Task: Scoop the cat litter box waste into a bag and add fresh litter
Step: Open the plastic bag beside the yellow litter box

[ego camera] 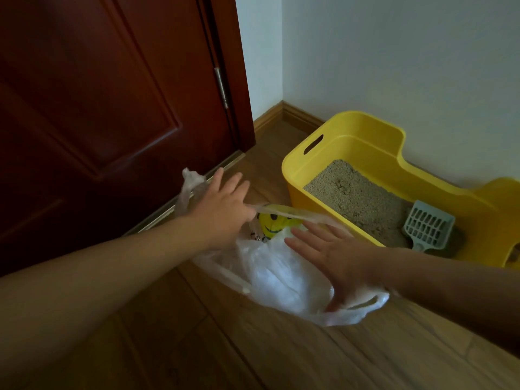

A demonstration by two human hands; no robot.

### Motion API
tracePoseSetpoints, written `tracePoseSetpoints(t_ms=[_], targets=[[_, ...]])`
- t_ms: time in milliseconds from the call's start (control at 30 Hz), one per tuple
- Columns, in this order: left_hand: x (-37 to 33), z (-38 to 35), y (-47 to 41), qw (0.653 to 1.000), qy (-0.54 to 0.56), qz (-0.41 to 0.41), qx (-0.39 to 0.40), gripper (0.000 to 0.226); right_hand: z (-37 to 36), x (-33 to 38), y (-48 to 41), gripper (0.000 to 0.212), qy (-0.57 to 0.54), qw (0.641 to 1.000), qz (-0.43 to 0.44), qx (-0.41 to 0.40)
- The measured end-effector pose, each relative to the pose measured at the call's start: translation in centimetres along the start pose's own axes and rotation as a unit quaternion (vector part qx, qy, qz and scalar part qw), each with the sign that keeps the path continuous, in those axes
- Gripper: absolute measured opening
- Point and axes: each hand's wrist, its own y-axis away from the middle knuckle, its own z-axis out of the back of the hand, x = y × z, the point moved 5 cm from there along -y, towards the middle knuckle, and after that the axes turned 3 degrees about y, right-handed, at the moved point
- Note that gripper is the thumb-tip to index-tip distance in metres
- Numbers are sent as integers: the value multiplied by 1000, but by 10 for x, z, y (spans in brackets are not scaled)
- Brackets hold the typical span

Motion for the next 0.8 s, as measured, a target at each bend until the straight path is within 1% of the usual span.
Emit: tracePoseSetpoints(t_ms=[33,100,167,233,300,400,433,500,533,600,667,733,767,800], targets=[[6,-5,-4,999,37,19,17,24,-1,1,2,134,-1,1000,2,5],[12,-11,-6,990,134,34,9,32,-2,0,4,134,-6,1000,0,9],[13,-15,-4,978,203,44,-5,35,-4,-1,6,135,-23,1000,-5,8],[12,-15,0,965,256,51,-33,32,-3,-1,5,135,-61,998,-14,-1],[10,-10,5,948,311,35,-63,25,2,3,2,132,-96,995,-16,-22],[5,-1,11,912,400,22,-87,23,9,7,-8,120,-110,992,-6,-68],[2,1,12,901,424,19,-89,24,10,7,-12,116,-111,991,-7,-71],[-1,-1,14,885,456,19,-91,28,7,5,-20,102,-109,992,-18,-65],[0,-2,15,882,462,26,-91,31,5,3,-24,89,-105,992,-24,-69],[3,-5,17,884,456,49,-92,36,6,0,-29,54,-97,990,-24,-95],[4,-6,18,893,435,64,-99,31,10,1,-29,22,-100,987,-3,-129],[5,-4,21,896,422,75,-113,11,17,3,-25,10,-104,975,37,-193],[5,-1,23,898,416,81,-118,16,22,5,-21,8,-113,966,54,-226],[4,0,25,898,416,79,-121,32,25,7,-17,8,-121,956,68,-257]])
